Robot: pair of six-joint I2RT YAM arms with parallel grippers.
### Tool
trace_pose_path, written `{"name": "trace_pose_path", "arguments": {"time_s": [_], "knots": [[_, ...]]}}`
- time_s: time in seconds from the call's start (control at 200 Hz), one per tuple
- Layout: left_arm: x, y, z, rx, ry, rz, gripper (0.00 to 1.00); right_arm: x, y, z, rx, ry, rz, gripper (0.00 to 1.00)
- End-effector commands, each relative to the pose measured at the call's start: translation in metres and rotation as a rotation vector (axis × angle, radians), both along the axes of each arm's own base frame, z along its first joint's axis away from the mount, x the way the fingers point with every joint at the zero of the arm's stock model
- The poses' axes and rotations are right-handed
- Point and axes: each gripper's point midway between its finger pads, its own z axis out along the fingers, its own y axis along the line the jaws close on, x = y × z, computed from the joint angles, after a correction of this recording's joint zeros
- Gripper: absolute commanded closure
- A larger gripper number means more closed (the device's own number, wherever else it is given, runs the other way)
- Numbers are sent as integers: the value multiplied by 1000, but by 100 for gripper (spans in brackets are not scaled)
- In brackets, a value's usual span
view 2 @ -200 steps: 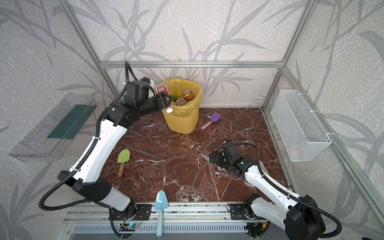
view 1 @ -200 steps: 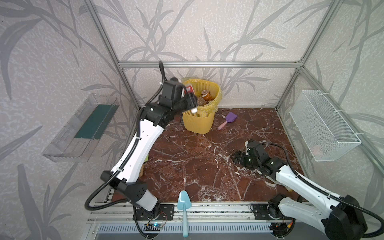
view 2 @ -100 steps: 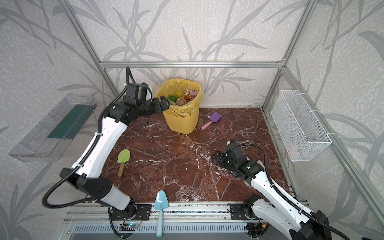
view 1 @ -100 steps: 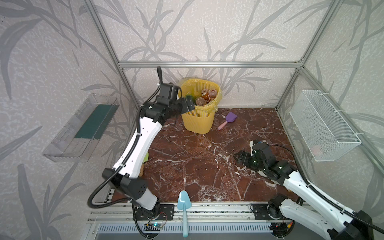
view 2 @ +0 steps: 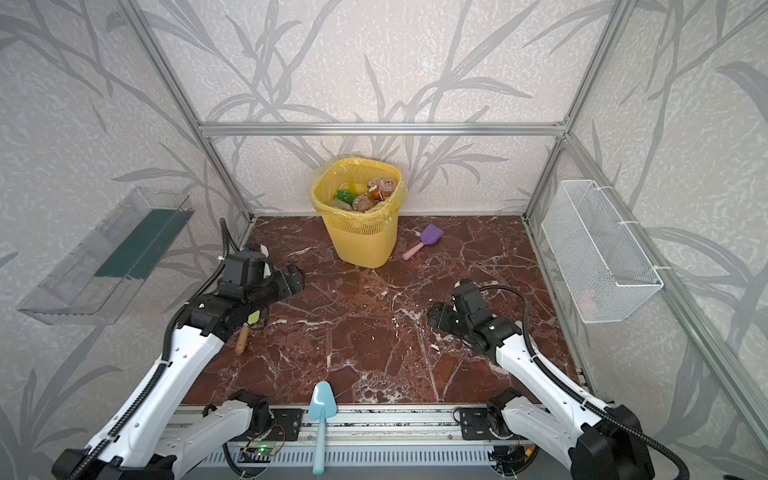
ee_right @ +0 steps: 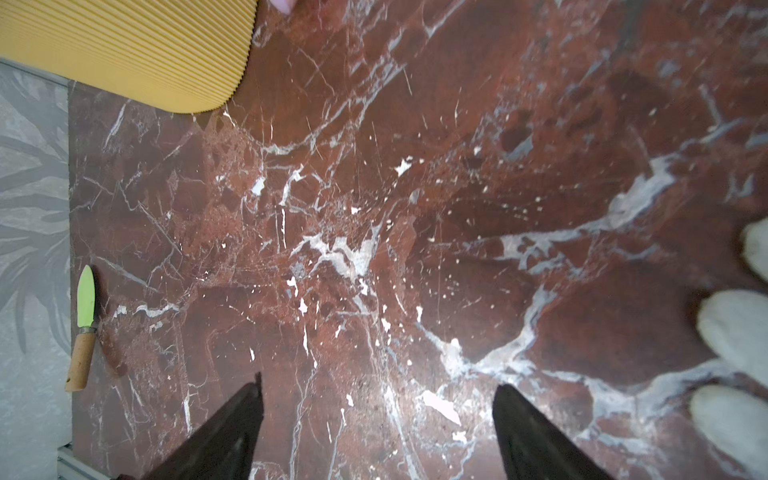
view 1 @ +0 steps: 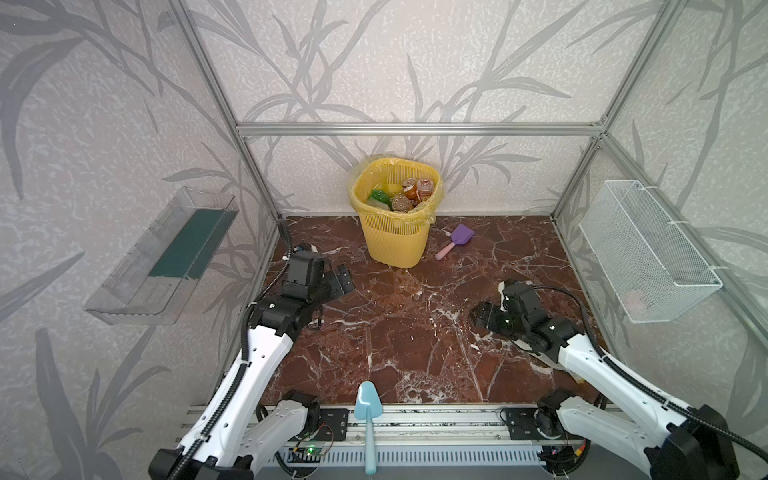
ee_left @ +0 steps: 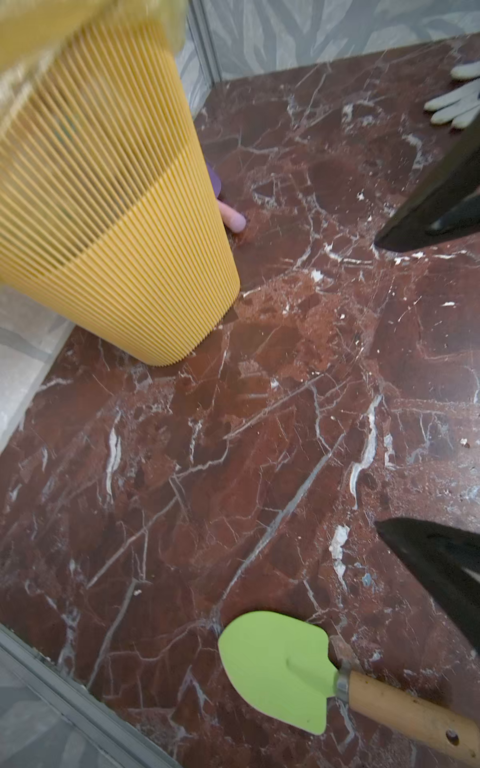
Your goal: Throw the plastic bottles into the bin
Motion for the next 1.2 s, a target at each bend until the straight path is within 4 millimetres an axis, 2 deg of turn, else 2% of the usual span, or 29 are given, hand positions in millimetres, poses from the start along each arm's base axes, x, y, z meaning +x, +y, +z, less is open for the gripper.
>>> {"name": "trace_pose_path", "arguments": {"time_s": [0.0,0.145,0.24,0.38,0.515,0.55,0.62,0.71,0.815,0.96,1.045,1.11,1.195], "knots": [[14,15,7,12,-94,72,1,23,-2,27,-16,-123,73,13],[27,47,-16,88,-130,207,1,49,-38,35,-82,-179,5,8],[30,70,-26,169,-175,308,1,65,-72,34,-167,-236,-94,4],[30,97,-36,280,-265,439,1,88,-109,36,-290,-421,-175,1],[21,120,-48,419,-280,531,1,93,-133,39,-482,-630,-217,0],[20,124,-52,464,-270,537,1,93,-139,40,-501,-661,-246,0],[16,132,-65,534,-251,557,1,94,-148,29,-565,-657,-259,1],[13,136,-82,576,-250,570,1,99,-149,15,-581,-665,-250,1],[15,140,-94,616,-252,579,1,109,-144,12,-567,-743,-238,1],[37,131,-91,641,-309,464,1,116,-142,-4,-547,-769,-215,1],[49,125,-91,619,-362,410,1,116,-132,-10,-531,-830,-165,1],[59,121,-100,598,-373,372,1,114,-132,-15,-524,-793,-153,1],[77,110,-111,605,-372,276,1,125,-122,-16,-504,-783,-83,1]]}}
